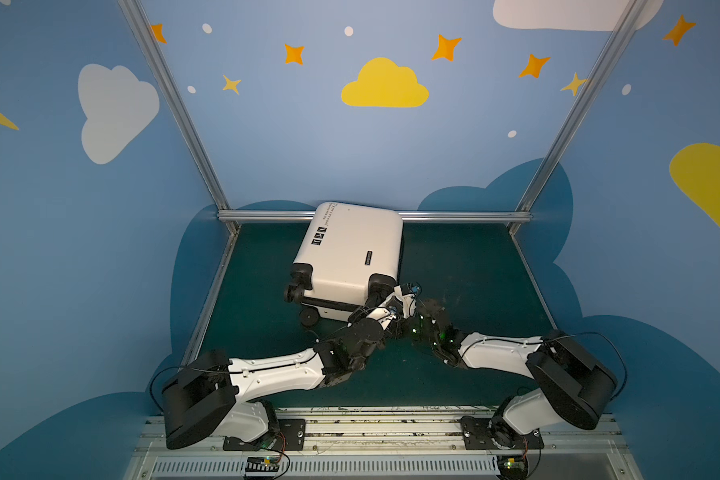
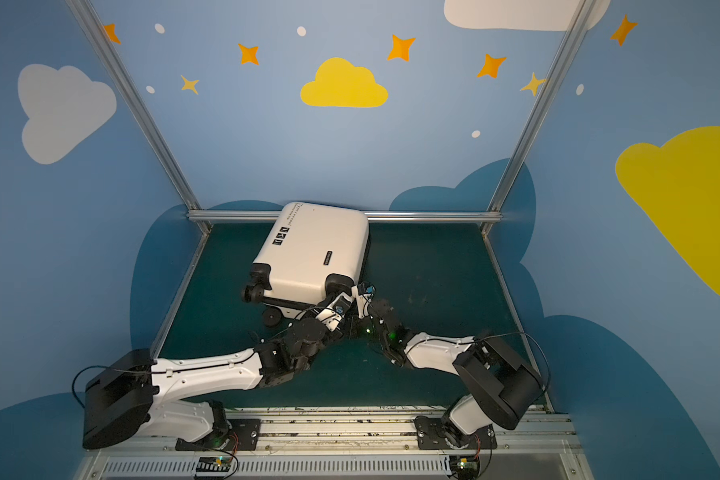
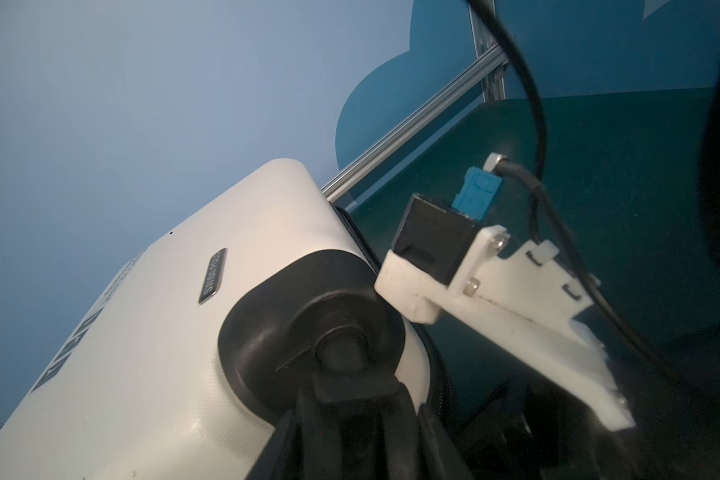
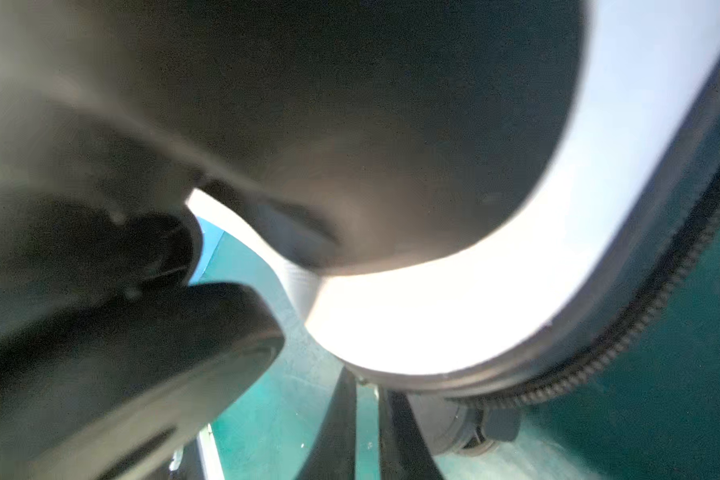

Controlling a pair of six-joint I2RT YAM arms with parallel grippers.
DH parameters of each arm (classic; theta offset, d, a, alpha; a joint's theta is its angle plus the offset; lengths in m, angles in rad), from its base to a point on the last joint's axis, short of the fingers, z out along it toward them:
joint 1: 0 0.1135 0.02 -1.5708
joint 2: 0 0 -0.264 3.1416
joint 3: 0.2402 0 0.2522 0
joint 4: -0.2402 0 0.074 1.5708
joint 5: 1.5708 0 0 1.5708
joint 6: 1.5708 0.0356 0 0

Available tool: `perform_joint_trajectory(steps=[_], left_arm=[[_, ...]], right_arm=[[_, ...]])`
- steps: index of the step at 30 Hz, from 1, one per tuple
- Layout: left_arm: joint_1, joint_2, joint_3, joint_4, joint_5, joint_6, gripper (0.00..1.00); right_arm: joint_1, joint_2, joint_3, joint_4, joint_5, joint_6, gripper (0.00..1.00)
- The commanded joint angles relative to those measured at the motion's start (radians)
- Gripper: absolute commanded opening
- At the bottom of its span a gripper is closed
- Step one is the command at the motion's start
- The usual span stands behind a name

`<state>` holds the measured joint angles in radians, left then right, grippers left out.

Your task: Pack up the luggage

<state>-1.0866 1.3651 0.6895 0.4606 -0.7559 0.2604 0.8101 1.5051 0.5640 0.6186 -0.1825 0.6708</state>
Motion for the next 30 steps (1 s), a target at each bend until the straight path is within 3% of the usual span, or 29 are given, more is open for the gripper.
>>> perform_joint_trajectory(steps=[1, 3, 8, 17, 22, 26, 30], left_arm=[[-0.020, -0.040, 0.001, 0.072, 0.115, -0.009, 0.24], [-0.021, -0.039, 0.001, 0.072, 0.115, -0.010, 0.24], [-0.020, -0.040, 0.001, 0.069, 0.117, -0.013, 0.22], [-0.021, -0.041, -0.005, 0.066, 0.113, -0.018, 0.03], [-0.021, -0.046, -0.013, 0.071, 0.121, -0.021, 0.03], [-0.021, -0.057, -0.021, 0.072, 0.125, -0.021, 0.03], [-0.021, -0.066, -0.024, 0.072, 0.125, -0.022, 0.03]], right_arm=[[0.001, 0.014, -0.019, 0.027, 0.048, -0.004, 0.06], [0.002, 0.017, -0.026, 0.031, 0.051, 0.000, 0.00], [0.003, 0.012, -0.038, 0.026, 0.057, 0.003, 0.00], [-0.019, -0.085, -0.070, -0.097, 0.157, -0.031, 0.00], [-0.076, -0.135, -0.082, -0.177, 0.196, -0.034, 0.00], [-0.129, -0.163, -0.106, -0.186, 0.184, -0.034, 0.00], [-0.147, -0.174, -0.099, -0.179, 0.100, -0.075, 0.00]])
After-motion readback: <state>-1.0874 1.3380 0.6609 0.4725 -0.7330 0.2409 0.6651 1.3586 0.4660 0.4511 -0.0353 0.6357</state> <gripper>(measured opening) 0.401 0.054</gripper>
